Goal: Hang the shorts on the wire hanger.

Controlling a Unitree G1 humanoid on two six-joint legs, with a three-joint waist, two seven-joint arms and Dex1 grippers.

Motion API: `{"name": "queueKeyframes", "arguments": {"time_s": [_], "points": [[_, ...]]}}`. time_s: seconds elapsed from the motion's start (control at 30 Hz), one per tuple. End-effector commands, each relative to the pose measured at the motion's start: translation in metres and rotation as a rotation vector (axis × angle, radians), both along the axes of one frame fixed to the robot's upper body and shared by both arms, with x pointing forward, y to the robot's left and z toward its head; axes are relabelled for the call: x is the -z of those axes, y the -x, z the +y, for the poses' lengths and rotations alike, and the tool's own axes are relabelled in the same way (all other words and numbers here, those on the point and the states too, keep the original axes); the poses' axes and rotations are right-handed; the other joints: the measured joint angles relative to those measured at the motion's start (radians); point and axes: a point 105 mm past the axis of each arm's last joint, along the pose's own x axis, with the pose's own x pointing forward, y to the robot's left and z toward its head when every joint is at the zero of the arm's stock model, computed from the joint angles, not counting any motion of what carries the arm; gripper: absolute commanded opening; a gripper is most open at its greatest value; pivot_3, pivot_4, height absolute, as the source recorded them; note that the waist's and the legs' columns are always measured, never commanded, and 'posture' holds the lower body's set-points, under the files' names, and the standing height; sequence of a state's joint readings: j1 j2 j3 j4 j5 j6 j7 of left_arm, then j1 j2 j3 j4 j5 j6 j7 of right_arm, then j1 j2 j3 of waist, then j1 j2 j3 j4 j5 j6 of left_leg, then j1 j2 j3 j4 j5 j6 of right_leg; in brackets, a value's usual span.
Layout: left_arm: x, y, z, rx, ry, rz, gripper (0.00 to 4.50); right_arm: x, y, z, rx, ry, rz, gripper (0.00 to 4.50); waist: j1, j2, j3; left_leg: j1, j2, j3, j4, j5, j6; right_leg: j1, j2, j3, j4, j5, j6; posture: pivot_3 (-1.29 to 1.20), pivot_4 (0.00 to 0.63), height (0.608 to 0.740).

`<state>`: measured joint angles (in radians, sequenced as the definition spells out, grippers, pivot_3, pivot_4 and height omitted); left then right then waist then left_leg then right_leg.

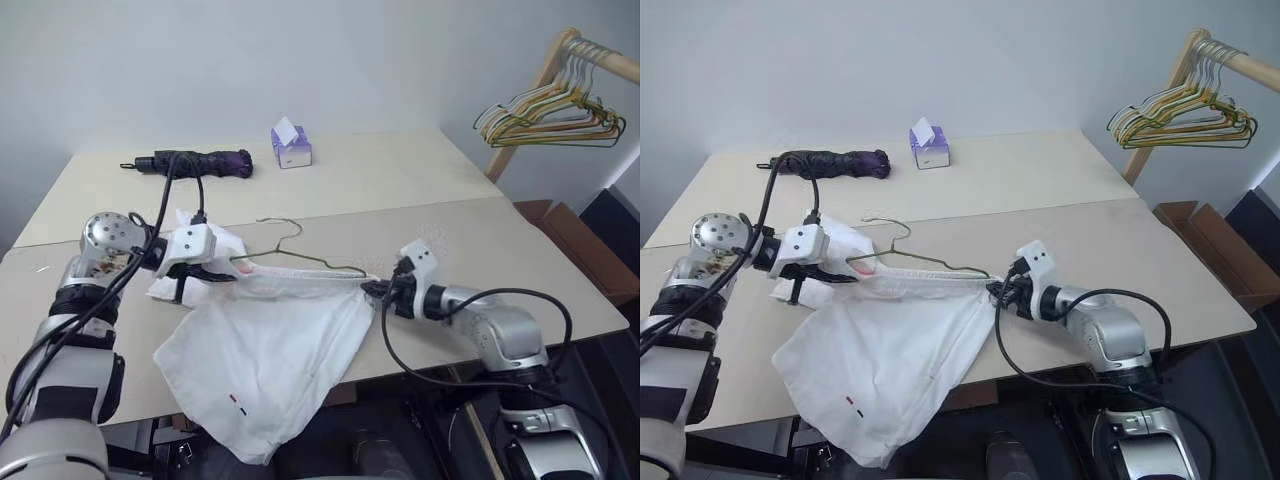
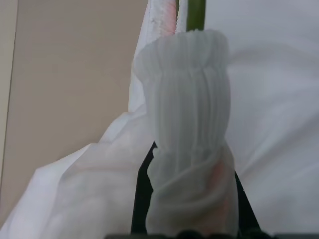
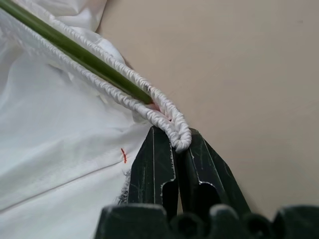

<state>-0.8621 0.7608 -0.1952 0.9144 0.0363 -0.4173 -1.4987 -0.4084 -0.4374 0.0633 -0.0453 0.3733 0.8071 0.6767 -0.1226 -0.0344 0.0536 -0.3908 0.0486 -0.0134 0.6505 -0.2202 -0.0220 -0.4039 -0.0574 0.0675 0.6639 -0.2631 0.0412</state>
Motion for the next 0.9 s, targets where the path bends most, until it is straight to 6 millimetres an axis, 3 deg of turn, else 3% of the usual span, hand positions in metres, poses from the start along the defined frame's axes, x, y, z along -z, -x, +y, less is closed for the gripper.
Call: {"name": "queueKeyframes", "arguments": {"time_s": [0.03, 0.2, 0.4, 0.6, 0.7, 0.9], "points": [[-0.004, 0.0, 0.021, -0.051, -0.071, -0.011, 0.0, -0.013, -0.009, -0.027, 0.073, 0.044, -0.062, 0.02, 0.0, 0.0, 0.0, 0.0, 0.0, 0.0, 0.0, 0.0, 0.0, 0.0, 0.0, 0.0, 0.0, 0.0, 0.0, -0.07, 0.0, 0.74], [0.008, 0.005, 0.036, -0.048, -0.198, 0.004, 0.0, -0.022, -0.011, -0.035, 0.06, 0.085, -0.108, 0.02, 0.0, 0.0, 0.0, 0.0, 0.0, 0.0, 0.0, 0.0, 0.0, 0.0, 0.0, 0.0, 0.0, 0.0, 0.0, -0.07, 0.0, 0.74], [0.017, 0.001, 0.036, -0.077, -0.225, 0.007, 0.0, -0.04, -0.001, -0.03, -0.058, 0.145, -0.197, 0.02, 0.0, 0.0, 0.0, 0.0, 0.0, 0.0, 0.0, 0.0, 0.0, 0.0, 0.0, 0.0, 0.0, 0.0, 0.0, -0.07, 0.0, 0.74], [0.021, -0.003, 0.031, -0.07, -0.243, -0.019, 0.0, -0.066, 0.008, -0.008, -0.166, 0.164, -0.314, 0.02, 0.001, 0.0, 0.0, 0.0, 0.0, 0.0, 0.0, 0.0, 0.0, 0.0, 0.0, 0.0, 0.0, 0.0, 0.0, -0.08, 0.0, 0.74], [0.014, -0.011, 0.014, -0.062, -0.174, -0.035, 0.0, -0.072, 0.015, 0.015, -0.253, 0.199, -0.354, 0.02, 0.0, 0.0, 0.0, 0.0, 0.0, 0.0, 0.0, 0.0, 0.0, 0.0, 0.0, 0.0, 0.0, 0.0, 0.0, -0.09, 0.0, 0.74], [0.003, -0.02, -0.012, -0.04, -0.067, -0.058, 0.0, -0.076, 0.017, 0.031, -0.308, 0.224, -0.389, 1.82, 0.0, 0.0, 0.0, -0.001, 0.0, 0.0, 0.0, 0.0, 0.0, 0.0, 0.0, 0.0, 0.0, 0.0, 0.0, -0.09, 0.0, 0.74]]}}
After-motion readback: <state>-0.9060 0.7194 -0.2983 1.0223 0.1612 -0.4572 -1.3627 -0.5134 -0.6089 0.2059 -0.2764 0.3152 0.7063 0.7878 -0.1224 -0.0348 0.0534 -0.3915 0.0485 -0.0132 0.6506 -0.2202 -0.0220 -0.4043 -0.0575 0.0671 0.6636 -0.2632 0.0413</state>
